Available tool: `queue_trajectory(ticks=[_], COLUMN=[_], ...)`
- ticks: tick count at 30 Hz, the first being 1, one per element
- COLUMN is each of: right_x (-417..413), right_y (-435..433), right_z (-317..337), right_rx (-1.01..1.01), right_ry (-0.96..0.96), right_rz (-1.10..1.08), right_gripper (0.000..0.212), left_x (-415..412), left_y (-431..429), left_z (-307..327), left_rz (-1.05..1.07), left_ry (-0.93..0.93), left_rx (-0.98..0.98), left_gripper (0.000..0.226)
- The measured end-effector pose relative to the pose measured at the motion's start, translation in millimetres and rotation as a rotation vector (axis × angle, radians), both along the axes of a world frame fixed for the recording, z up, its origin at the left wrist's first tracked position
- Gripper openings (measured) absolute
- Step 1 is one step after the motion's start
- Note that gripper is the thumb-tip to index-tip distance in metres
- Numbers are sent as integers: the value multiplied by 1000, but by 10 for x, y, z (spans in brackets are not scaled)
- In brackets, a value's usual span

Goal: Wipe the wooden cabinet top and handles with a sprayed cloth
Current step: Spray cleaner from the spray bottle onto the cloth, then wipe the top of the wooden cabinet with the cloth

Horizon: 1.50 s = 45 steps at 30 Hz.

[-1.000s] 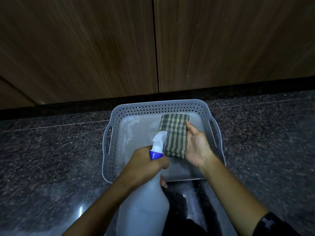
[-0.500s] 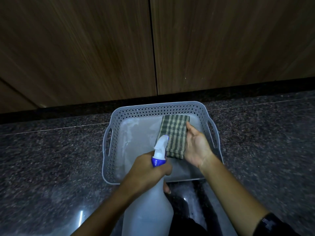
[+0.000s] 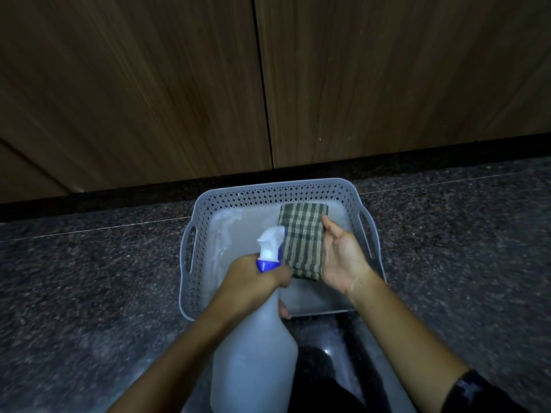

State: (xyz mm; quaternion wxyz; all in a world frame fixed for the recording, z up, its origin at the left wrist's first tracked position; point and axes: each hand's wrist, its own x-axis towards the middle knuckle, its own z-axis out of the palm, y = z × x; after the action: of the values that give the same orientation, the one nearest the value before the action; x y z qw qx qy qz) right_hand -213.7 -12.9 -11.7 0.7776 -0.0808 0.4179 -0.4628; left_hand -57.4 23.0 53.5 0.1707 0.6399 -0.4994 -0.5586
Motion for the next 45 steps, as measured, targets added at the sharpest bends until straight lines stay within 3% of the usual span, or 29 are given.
queue_trajectory(ticks=[8, 12, 14, 17, 21, 25, 29, 34, 38, 41, 43, 45], right_x=[8, 27, 7, -100, -278, -386, -454, -470, -431, -456, -526, -662], right_y=[-100, -158, -177, -171, -109, -44, 8, 76, 145, 208, 284, 410], right_z=[152, 233, 234, 202, 148, 110, 89, 102, 256, 544, 840, 1177], right_rx=[-59, -75, -73, -65, -52, -51, -32, -24, -31, -61, -119, -201], right_ry=[-13, 17, 23, 37, 17, 22, 23, 0, -34, -31, -20, 2], right_rz=[19, 34, 29, -7, -56, -71, -74, -99, -123, -138, -154, -181], right_gripper=[50, 52, 53, 49, 47, 46, 46, 46, 47, 50, 52, 54], left_x=[80, 73, 98, 160, 248, 299, 339, 378, 389, 748, 963, 764], left_y=[-254, -221, -203, -244, -394, -529, -590, -605, -582, -498, -383, -81], left_z=[186, 224, 273, 364, 248, -185, -603, -705, -610, -838, -952, -657], left_rz=[-19, 6, 35, 139, 252, 209, 279, 239, 143, 76, 196, 255], left_ry=[-2, 29, 100, 183, 90, 20, -6, -18, 20, -180, -284, -292], left_rx=[-17, -88, -198, -468, -709, -728, -655, -661, -612, -634, -599, -751], left_gripper=[36, 26, 19, 39, 38, 47, 40, 43, 67, 96, 89, 71])
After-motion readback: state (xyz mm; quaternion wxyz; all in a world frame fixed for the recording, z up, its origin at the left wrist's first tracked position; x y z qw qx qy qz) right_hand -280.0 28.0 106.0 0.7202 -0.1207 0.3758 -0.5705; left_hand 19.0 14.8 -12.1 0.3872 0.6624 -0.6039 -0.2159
